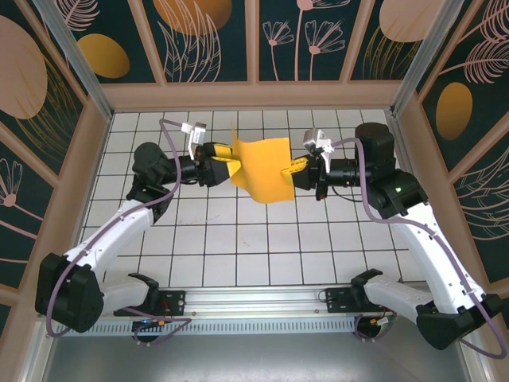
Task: Fold a paper plane with a square sheet of paper (fold left side to right side)
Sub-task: Place a square sheet of paper at the center of the table.
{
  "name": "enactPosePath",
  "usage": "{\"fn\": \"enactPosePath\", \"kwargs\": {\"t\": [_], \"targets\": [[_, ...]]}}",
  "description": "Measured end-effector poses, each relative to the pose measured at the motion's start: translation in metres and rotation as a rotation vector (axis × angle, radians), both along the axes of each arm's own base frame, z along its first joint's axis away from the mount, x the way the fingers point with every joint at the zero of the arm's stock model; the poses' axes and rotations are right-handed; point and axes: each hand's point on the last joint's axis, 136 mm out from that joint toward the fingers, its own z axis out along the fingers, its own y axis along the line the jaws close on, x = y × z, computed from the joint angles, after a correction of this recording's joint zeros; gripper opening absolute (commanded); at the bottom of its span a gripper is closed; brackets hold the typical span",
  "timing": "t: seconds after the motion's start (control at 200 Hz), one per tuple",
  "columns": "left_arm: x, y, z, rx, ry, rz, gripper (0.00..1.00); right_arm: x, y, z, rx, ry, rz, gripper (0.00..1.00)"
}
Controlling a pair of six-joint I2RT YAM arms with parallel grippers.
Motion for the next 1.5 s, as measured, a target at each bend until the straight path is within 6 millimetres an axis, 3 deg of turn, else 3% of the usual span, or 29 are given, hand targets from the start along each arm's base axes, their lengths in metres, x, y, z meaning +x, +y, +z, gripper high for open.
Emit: {"fn": "enactPosePath", "kwargs": {"t": [0.055,0.34,0.696,1.081,1.186,1.296,1.401,1.496], "targets": [[0.001,-0.002,-0.002,0.005,0.002,-0.006,0.55,0.003,-0.002,-0.002,-0.003,0.000,-0.011,0.00],[0.009,-0.003,-0.015,0.037,0.026,0.020,0.37,0.028,-0.021,-0.019,-0.027,0.031,-0.119,0.00],[0.013,-0.003,-0.024,0.062,0.043,0.040,0.33,0.044,-0.035,-0.022,-0.038,0.034,-0.202,0.00],[0.017,-0.004,-0.037,0.098,0.054,0.050,0.04,0.052,-0.043,-0.028,-0.040,0.056,-0.240,0.00],[0.022,-0.004,-0.047,0.123,0.077,0.070,0.00,0.057,-0.044,-0.034,-0.045,0.084,-0.252,0.19],[0.029,-0.003,-0.066,0.173,0.133,0.102,0.00,0.068,-0.045,-0.053,-0.069,0.160,-0.286,0.39],[0.039,-0.003,-0.097,0.241,0.226,0.137,0.00,0.081,-0.050,-0.079,-0.107,0.244,-0.351,0.61],[0.046,-0.001,-0.134,0.320,0.335,0.169,0.00,0.092,-0.060,-0.105,-0.146,0.313,-0.441,0.70]]}}
